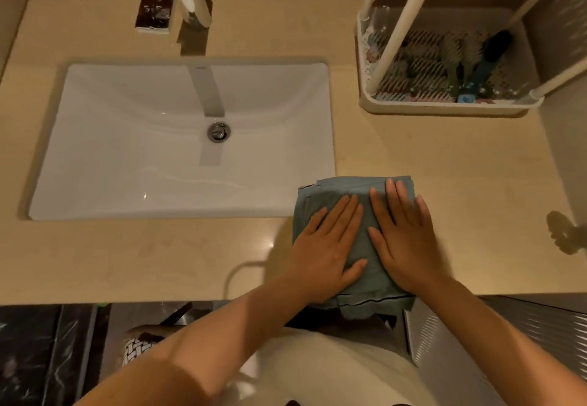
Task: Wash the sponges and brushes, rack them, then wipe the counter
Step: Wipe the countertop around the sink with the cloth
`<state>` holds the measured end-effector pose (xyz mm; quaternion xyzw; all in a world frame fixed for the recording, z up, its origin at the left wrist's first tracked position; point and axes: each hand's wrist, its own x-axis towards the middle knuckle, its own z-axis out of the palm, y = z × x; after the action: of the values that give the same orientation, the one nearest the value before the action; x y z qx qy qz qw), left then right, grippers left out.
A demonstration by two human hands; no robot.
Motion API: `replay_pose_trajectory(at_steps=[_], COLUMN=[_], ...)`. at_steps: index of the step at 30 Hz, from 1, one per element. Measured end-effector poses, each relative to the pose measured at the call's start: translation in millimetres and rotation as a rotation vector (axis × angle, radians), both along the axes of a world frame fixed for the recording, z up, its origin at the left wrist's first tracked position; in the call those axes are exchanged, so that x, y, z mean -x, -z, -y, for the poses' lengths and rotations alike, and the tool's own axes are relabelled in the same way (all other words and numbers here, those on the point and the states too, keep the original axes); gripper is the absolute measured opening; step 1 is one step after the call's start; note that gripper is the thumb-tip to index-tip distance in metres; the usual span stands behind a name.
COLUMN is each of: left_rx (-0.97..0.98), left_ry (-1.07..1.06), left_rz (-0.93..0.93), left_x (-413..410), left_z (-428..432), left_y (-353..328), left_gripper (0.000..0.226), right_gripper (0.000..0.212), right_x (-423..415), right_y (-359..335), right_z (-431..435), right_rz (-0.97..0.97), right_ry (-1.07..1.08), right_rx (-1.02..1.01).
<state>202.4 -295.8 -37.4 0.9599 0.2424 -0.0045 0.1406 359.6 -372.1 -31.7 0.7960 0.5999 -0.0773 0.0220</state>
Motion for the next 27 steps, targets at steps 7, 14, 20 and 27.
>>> replay_pose_trajectory(at_steps=[7, 14, 20, 27], left_rx=[-0.007, -0.035, -0.061, 0.019], left_ry=[0.021, -0.086, -0.25, -0.749], left_rz=[-0.041, -0.275, -0.21, -0.084], left_x=[104.7, 236.5, 244.4, 209.0], left_z=[-43.8, -85.3, -71.2, -31.9], left_y=[-6.8, -14.2, -21.3, -7.4], left_gripper=[0.077, 0.075, 0.071, 0.065], right_gripper=[0.06, 0.071, 0.086, 0.092], right_x=[106.1, 203.9, 193.0, 184.5], right_y=[5.6, -1.1, -2.9, -0.7], right_z=[-40.3, -96.1, -115.9, -134.8], right_rz=[-0.079, -0.171, -0.163, -0.126], right_ry=[0.003, -0.353, -0.74, -0.936], right_rx=[-0.086, -0.083, -0.122, 0.004])
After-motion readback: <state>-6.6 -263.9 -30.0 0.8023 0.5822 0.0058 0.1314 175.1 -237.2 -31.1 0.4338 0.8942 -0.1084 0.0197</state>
